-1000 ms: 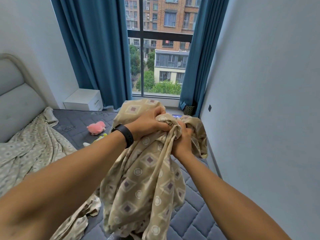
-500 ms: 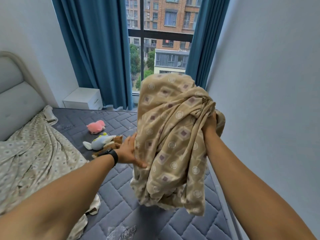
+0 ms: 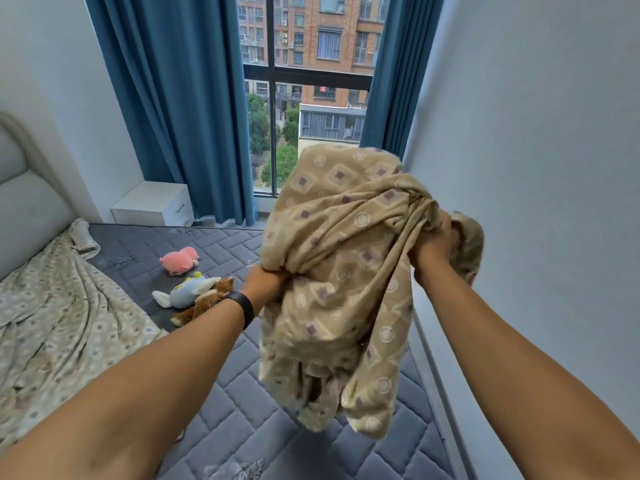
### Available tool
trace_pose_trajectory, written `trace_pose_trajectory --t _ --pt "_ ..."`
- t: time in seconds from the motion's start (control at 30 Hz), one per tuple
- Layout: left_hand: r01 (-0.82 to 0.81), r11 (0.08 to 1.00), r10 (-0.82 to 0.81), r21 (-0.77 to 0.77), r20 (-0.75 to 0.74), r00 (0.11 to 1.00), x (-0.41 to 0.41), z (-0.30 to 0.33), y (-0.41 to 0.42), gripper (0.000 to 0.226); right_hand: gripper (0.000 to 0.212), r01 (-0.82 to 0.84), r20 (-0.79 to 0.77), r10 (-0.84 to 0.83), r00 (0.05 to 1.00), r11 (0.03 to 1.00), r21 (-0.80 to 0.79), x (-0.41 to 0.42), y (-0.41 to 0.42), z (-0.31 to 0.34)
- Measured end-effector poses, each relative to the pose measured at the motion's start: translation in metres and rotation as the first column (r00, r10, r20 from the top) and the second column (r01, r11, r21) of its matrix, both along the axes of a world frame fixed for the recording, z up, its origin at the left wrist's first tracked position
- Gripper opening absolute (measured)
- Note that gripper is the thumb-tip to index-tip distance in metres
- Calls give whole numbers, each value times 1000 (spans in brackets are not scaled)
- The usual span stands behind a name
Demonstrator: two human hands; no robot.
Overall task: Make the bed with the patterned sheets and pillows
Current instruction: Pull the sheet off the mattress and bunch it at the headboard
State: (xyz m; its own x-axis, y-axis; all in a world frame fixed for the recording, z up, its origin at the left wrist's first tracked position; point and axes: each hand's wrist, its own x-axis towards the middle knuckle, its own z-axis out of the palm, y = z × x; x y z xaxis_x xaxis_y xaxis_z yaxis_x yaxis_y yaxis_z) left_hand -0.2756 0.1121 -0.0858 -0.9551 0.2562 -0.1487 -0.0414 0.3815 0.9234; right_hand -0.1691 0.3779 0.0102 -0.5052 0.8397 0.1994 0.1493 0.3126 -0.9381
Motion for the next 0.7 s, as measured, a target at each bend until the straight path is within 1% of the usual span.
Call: trace_pose_trajectory --t 0.03,0.07,0.1,0.13,0.17,0.23,0.27,0.3,0.33,0.37,0.4,0.43,0.47,0.5,0.53,0.57,0.6,0.7 --pt "-97 995 97 27 21 995 -5 10 -8 39 22 17 56 -19 998 999 43 5 5 -5" --pt "-180 983 178 37 38 983 -15 21 -16 35 38 -5 181 -24 983 988 157 9 11 -12" --pt "-205 978 204 28 29 978 -23 29 -25 35 54 -37 250 -15 968 979 200 12 21 -24" --pt "-224 975 224 5 52 973 -33 37 -31 38 63 -67 339 -27 940 962 263 16 30 -36" --pt "-241 970 240 14 58 969 -41 47 -34 38 67 -108 410 -23 912 950 294 20 33 -47" --pt "-282 944 271 174 85 959 -45 64 -30 28 67 -146 462 -8 887 944 295 23 26 -64" --pt "-300 928 289 222 82 954 -43 70 -24 27 67 -167 478 3 878 939 301 25 18 -73" --pt "-281 925 270 256 77 960 -40 76 -15 31 68 -179 477 19 879 939 293 24 10 -79" --pt "-229 940 220 254 65 973 -39 75 -6 36 69 -212 476 48 878 932 296 22 0 -83" --pt "-158 958 154 241 36 987 -32 79 7 38 70 -261 473 85 877 911 320 20 -11 -87" --pt "-72 978 76 195 -13 997 -27 77 17 38 70 -322 480 120 869 873 366 19 -22 -87" --pt "18 992 -8 127 -76 997 -19 76 28 35 69 -387 499 145 854 819 425 17 -32 -87" --pt "95 995 -89 32 -148 985 -14 73 37 30 68 -451 521 162 838 742 495 17 -41 -82" --pt "155 985 -169 -76 -216 962 -11 70 43 25 68 -502 543 167 823 660 558 16 -49 -78" --pt "189 970 -225 -151 -276 934 -10 67 47 19 70 -540 563 169 809 593 597 15 -55 -74" --pt "206 961 -255 -182 -303 918 -10 64 47 16 74 -569 580 178 795 549 612 14 -57 -72" --pt "224 957 -273 -184 -310 911 -9 63 46 16 83 -588 593 186 784 530 611 14 -59 -70" --pt "268 942 -319 -203 -295 901 -5 62 40 14 115 -623 618 212 757 518 585 14 -62 -67"
